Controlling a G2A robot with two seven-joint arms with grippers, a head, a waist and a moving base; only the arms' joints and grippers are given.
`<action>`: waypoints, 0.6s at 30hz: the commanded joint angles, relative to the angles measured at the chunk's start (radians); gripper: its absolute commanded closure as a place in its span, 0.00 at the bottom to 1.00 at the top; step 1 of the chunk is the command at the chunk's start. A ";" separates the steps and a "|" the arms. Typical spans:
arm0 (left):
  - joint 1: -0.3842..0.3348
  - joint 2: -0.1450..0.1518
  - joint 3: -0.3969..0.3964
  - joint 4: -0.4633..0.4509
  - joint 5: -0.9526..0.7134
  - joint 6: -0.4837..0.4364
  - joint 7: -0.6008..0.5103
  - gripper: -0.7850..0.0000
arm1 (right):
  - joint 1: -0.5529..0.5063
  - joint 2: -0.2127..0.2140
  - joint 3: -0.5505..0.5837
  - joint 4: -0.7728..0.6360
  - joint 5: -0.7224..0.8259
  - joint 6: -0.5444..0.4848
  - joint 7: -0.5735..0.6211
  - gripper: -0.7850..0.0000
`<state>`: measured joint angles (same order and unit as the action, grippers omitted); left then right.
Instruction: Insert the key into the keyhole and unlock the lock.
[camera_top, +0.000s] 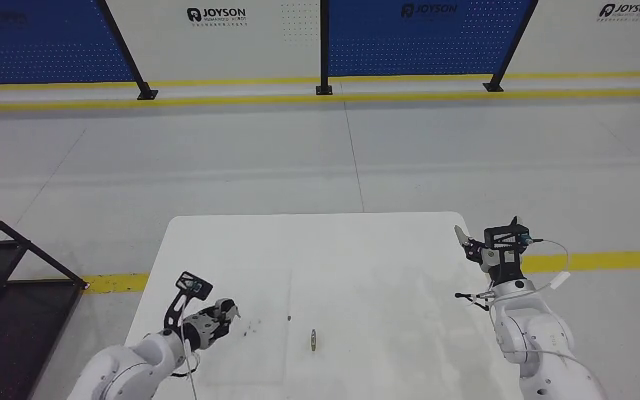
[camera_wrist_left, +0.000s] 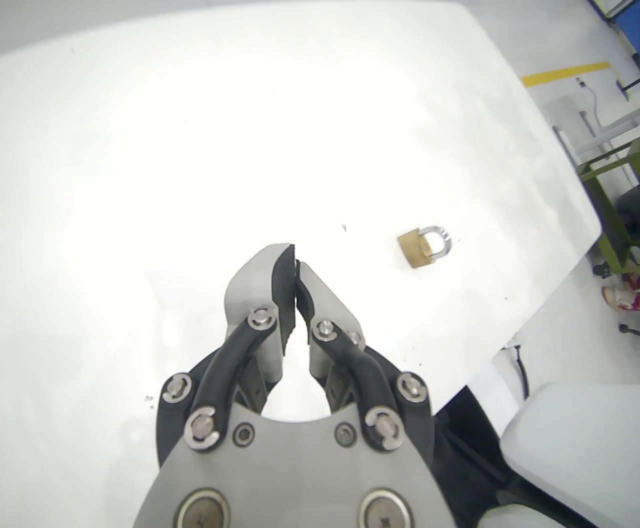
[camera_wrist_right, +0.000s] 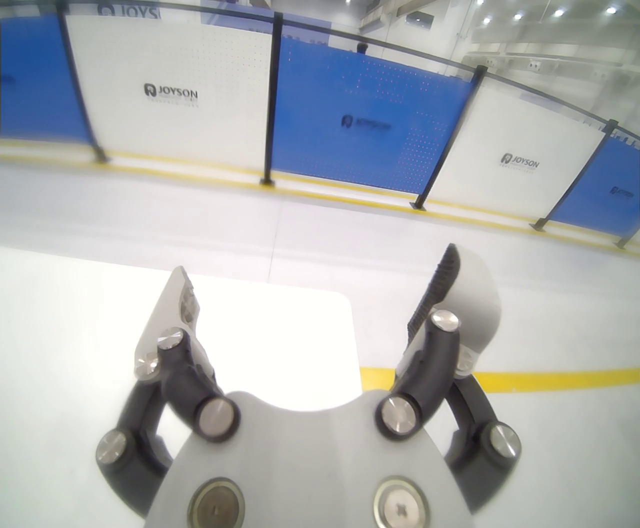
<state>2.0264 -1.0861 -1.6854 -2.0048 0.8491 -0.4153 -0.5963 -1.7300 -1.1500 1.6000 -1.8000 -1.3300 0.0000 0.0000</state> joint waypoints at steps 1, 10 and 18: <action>0.025 0.000 -0.001 -0.030 0.010 -0.053 0.090 1.00 | 0.000 0.000 0.000 0.000 0.000 0.000 0.000 0.00; 0.082 -0.001 0.007 -0.040 0.000 -0.324 0.398 1.00 | -0.127 -0.002 -0.116 -0.144 -0.193 -0.046 0.034 0.00; 0.089 -0.003 0.011 0.025 0.054 -0.409 0.554 1.00 | -0.224 -0.010 -0.386 -0.199 -0.448 -0.135 0.083 0.00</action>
<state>2.1155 -1.0896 -1.6750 -1.9802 0.9024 -0.8245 -0.0419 -1.9538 -1.1581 1.2491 -2.0013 -1.7552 -0.1310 0.0734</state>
